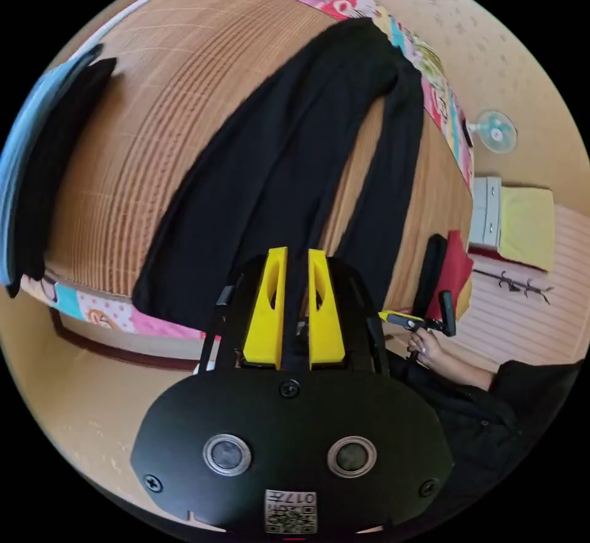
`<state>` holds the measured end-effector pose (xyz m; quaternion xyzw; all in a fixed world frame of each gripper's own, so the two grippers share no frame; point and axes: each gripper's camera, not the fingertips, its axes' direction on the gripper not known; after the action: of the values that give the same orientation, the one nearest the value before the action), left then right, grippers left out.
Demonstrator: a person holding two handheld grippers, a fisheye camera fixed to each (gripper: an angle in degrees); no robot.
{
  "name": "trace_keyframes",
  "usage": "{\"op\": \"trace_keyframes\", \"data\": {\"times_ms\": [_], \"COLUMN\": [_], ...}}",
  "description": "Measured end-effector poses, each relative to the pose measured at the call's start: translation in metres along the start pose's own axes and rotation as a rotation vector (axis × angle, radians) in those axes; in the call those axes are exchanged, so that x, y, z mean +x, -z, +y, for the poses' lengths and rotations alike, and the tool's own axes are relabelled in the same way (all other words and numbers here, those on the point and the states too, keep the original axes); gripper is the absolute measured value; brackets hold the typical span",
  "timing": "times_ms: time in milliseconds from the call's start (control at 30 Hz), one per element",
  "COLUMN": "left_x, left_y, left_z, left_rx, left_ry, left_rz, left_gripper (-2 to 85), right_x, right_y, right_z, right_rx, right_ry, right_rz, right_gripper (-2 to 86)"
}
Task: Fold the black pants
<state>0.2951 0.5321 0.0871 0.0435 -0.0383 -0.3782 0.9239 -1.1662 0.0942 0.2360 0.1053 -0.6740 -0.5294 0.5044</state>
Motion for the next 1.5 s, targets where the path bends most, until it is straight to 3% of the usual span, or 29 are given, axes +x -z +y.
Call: {"op": "trace_keyframes", "data": {"times_ms": [133,367,467,700,867,1000,1100,1167,1333,1500], "left_x": [0.084,0.146,0.159,0.16,0.145,0.113,0.084,0.065,0.028,0.005], "left_y": [-0.02,-0.016,0.006,0.039,0.072,0.103,0.124,0.135,0.151,0.153], "left_z": [-0.016,-0.022,-0.026,-0.03,-0.018,-0.022,-0.028,-0.032,-0.041,-0.051], "left_rx": [-0.124,-0.288,-0.327,-0.454,-0.429,-0.365,-0.331,-0.308,-0.263,-0.245], "left_ry": [-0.23,-0.341,-0.365,-0.407,-0.53,-0.501,-0.47,-0.454,-0.365,-0.334], "left_rz": [0.063,0.074,0.087,-0.014,-0.128,0.026,0.103,0.147,0.223,0.312], "left_gripper": [6.4,6.8,10.6,13.7,3.1,1.1,0.8,0.7,0.6,0.6], "right_x": [0.038,0.091,0.085,0.045,0.038,0.054,0.076,0.105,0.228,0.279], "right_y": [0.002,0.021,0.048,0.096,0.099,0.106,0.138,0.164,0.231,0.246], "right_z": [0.054,0.139,0.18,0.239,0.262,0.265,0.238,0.2,0.035,-0.084], "right_rx": [-0.045,0.028,0.054,0.059,0.004,-0.169,-0.221,-0.155,0.282,0.576], "right_ry": [0.063,0.065,0.181,0.472,0.596,0.7,0.783,0.74,0.347,0.091], "right_rz": [-0.136,-0.212,-0.338,-0.399,-0.438,-0.449,-0.452,-0.477,-0.497,-0.515], "right_gripper": [7.6,2.9,2.4,2.2,2.5,3.3,4.0,5.0,8.7,10.1]}}
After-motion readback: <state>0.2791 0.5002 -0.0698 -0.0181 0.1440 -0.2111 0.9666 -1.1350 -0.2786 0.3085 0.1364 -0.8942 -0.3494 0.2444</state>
